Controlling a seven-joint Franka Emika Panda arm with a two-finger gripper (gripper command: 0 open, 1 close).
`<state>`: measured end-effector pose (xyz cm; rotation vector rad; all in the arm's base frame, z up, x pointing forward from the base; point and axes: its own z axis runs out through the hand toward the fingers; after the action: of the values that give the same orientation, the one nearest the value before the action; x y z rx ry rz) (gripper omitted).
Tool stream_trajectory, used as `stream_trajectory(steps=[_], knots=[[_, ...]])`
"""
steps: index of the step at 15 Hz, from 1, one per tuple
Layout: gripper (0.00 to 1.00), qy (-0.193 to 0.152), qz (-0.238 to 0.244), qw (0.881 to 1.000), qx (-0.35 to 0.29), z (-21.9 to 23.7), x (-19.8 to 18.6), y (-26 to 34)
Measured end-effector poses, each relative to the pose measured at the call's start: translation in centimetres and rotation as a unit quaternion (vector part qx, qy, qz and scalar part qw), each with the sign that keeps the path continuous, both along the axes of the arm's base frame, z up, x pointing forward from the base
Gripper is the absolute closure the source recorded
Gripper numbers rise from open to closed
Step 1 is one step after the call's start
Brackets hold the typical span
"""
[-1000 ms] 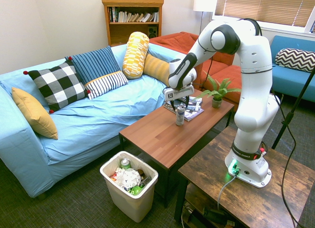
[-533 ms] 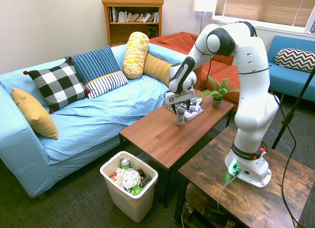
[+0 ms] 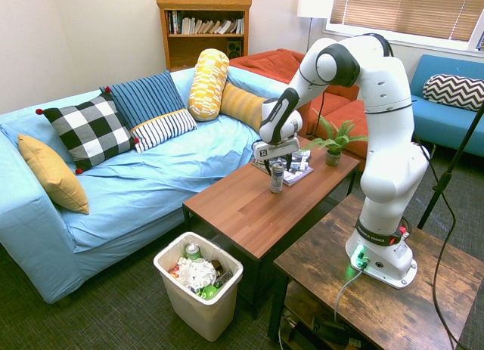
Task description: Throw the can in the trash bin
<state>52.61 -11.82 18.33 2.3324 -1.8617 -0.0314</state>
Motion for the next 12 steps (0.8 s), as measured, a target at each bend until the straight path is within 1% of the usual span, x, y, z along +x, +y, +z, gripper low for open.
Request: stream_trajectory(steps=[5, 9, 10, 12], knots=[[1.0, -0.001, -0.004, 1.0, 0.004, 0.0, 0.0, -0.3], [1.0, -0.008, 0.007, 1.0, 0.006, 0.8, 0.3, 0.2], [1.0, -0.018, 0.017, 1.0, 0.006, 1.9, 0.7, 1.2], [1.0, -0.038, 0.063, 0.997, 0.001, 5.5, 1.5, 5.9]])
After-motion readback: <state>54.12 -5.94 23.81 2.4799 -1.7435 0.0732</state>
